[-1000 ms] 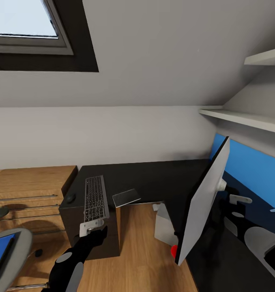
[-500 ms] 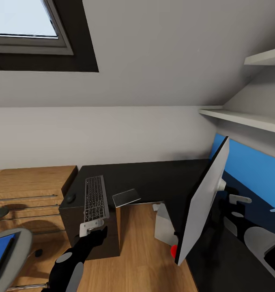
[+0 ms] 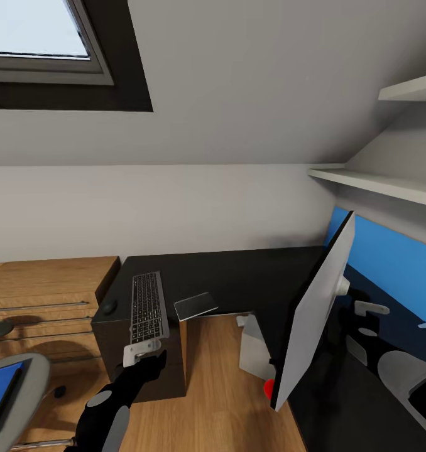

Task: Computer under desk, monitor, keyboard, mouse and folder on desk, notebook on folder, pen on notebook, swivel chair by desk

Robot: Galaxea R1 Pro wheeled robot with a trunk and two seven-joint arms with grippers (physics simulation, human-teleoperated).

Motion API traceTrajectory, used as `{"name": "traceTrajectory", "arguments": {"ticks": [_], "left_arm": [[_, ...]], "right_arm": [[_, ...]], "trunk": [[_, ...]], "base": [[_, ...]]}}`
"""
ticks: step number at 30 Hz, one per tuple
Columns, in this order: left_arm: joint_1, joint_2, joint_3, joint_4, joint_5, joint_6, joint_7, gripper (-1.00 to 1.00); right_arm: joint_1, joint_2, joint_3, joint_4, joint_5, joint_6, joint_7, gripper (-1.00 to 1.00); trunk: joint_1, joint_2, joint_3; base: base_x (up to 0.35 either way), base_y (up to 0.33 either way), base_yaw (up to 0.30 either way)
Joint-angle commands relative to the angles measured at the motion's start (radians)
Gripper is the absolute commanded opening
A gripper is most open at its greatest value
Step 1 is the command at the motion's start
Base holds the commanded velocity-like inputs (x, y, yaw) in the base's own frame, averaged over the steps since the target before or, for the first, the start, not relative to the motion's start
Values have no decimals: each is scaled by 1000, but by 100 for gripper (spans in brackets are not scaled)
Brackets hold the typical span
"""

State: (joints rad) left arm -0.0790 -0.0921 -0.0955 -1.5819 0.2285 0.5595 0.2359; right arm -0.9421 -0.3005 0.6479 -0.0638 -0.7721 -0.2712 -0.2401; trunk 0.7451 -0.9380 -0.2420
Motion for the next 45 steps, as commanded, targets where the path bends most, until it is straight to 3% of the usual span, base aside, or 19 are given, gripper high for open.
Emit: {"name": "traceTrajectory", "arguments": {"ticks": [1, 22, 45], "left_arm": [[-1, 0, -1, -1, 11, 3, 9, 100], [-1, 0, -1, -1, 11, 3, 9, 100], [-1, 0, -1, -1, 10, 3, 9, 100]], "right_arm": [[0, 0, 14, -2, -3, 0, -4, -100], [0, -1, 13, -2, -3, 0, -5, -100], [0, 1, 15, -5, -3, -3, -4, -100]], "trunk": [[0, -1, -1], [0, -1, -1], [0, -1, -1]], "base": [[0, 0, 0], [-29, 26, 0], [-310, 55, 0]]}}
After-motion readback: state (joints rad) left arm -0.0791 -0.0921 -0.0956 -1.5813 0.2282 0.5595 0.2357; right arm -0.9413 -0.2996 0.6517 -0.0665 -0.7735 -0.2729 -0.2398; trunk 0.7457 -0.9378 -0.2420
